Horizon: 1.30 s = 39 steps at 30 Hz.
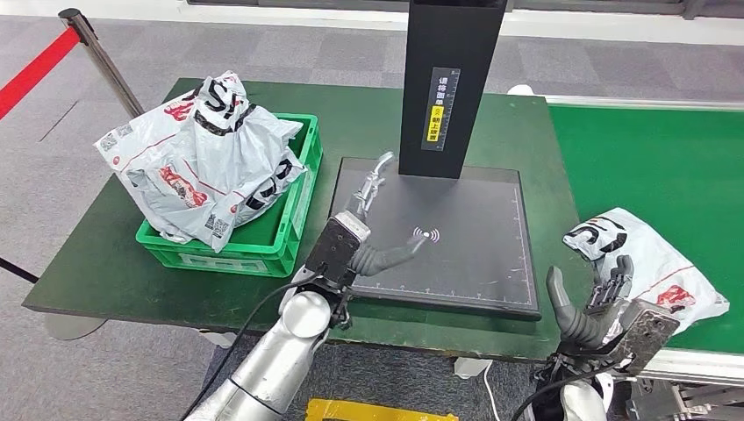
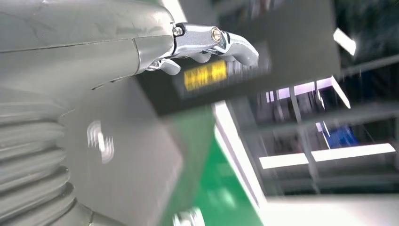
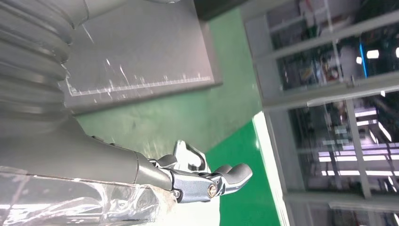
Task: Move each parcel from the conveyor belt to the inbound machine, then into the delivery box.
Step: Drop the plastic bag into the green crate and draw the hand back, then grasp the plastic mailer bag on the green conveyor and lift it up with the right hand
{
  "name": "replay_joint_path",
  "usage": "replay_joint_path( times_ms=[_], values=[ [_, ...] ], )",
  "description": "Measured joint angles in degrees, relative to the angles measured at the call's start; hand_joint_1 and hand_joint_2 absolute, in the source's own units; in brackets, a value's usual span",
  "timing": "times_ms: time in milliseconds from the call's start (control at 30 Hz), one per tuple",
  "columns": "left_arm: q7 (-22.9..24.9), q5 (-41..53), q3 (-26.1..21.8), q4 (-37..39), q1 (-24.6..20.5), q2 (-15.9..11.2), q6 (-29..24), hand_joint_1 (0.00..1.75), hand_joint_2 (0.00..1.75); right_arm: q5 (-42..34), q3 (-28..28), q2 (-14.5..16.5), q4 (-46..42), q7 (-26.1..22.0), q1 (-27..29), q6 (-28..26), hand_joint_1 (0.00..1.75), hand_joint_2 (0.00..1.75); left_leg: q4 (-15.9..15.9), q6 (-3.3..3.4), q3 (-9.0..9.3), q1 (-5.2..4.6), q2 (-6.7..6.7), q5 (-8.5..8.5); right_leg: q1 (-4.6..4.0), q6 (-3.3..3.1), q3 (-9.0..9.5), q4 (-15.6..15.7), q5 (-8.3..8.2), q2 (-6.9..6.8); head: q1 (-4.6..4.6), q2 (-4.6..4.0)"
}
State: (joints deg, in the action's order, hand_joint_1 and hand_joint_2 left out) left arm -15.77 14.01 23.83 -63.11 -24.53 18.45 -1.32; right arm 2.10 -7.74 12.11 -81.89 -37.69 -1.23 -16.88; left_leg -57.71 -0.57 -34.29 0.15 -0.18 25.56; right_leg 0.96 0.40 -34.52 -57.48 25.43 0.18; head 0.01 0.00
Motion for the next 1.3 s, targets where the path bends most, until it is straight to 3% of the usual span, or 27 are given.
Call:
replay_joint_path(
  times_ms=[100, 267, 400, 533, 667, 833, 967, 1300],
  values=[
    [-1.5, -5.3, 2.3, 4.8, -0.8, 0.6, 1.2, 0.0, 1.75, 2.0, 0.0, 0.0, 1.6, -0.5, -1.6, -2.4, 0.0, 1.75, 0.0, 0.0, 0.01, 0.0, 0.0, 0.0, 0.0, 0.01, 0.0, 0.0, -0.01, 0.0, 0.01, 0.0],
    [-2.2, -6.0, 4.6, 9.1, -1.6, 0.9, 1.4, 0.0, 1.75, 3.5, 0.0, 0.0, 3.1, -0.5, -2.7, -4.2, 0.0, 1.75, 0.0, 0.0, 0.0, 0.0, 0.0, -0.01, 0.0, 0.0, 0.0, 0.0, -0.02, 0.0, 0.0, 0.0],
    [-2.0, -6.6, 5.6, 11.1, -1.9, 1.0, 2.3, 0.0, 1.75, 7.5, 0.0, -0.2, 3.4, 0.6, -2.8, -8.8, 0.0, 1.75, 0.0, 0.0, 0.0, 0.0, 0.0, 0.0, 0.0, 0.01, 0.0, 0.0, 0.0, -0.01, -0.01, 0.0],
    [-3.5, -6.7, 6.5, 14.1, -1.9, 1.0, 2.1, 0.0, 1.75, 19.7, 0.0, -1.2, 3.6, 6.4, -2.8, -17.0, 0.0, 1.75, 0.0, 0.0, -0.01, 0.0, 0.0, 0.01, 0.0, 0.02, -0.01, 0.0, 0.01, -0.01, 0.0, 0.0],
    [-5.9, -6.5, 6.9, 17.5, -2.0, 1.0, 1.9, 0.0, 1.75, 35.3, -0.6, -2.9, 3.3, 15.6, -2.4, -19.8, 0.0, 1.75, 0.0, 0.01, 0.01, -0.01, 0.01, 0.01, 0.01, 0.02, -0.01, 0.0, 0.01, 0.0, 0.01, 0.0],
    [-6.8, -8.3, 9.1, 21.1, -2.2, 1.0, 1.9, 0.0, 1.75, 55.6, -3.7, -6.5, 2.4, 29.5, -2.0, -13.2, 0.0, 1.75, 0.0, 0.02, 0.0, -0.03, -0.01, 0.01, 0.03, 0.04, 0.02, 0.0, 0.0, -0.02, 0.01, 0.0],
    [-7.4, -8.9, 10.5, 22.8, -2.3, 1.0, 2.0, 0.0, 1.75, 68.2, -6.5, -10.6, 2.7, 36.9, -2.4, -6.9, 0.0, 1.75, 0.0, 0.06, -0.01, -0.09, -0.02, 0.04, 0.08, 0.06, 0.02, 0.0, -0.02, -0.02, 0.0, 0.0],
    [-8.6, -7.8, 11.0, 23.5, -2.2, 1.1, 4.8, 0.0, 1.75, 78.8, -10.0, -22.2, 13.4, 40.6, -10.1, -0.5, 0.0, 1.75, 0.0, 0.11, -0.01, -0.13, -0.02, 0.0, 0.11, 0.13, 0.03, 0.0, -0.07, -0.02, 0.01, 0.0]
  ],
)
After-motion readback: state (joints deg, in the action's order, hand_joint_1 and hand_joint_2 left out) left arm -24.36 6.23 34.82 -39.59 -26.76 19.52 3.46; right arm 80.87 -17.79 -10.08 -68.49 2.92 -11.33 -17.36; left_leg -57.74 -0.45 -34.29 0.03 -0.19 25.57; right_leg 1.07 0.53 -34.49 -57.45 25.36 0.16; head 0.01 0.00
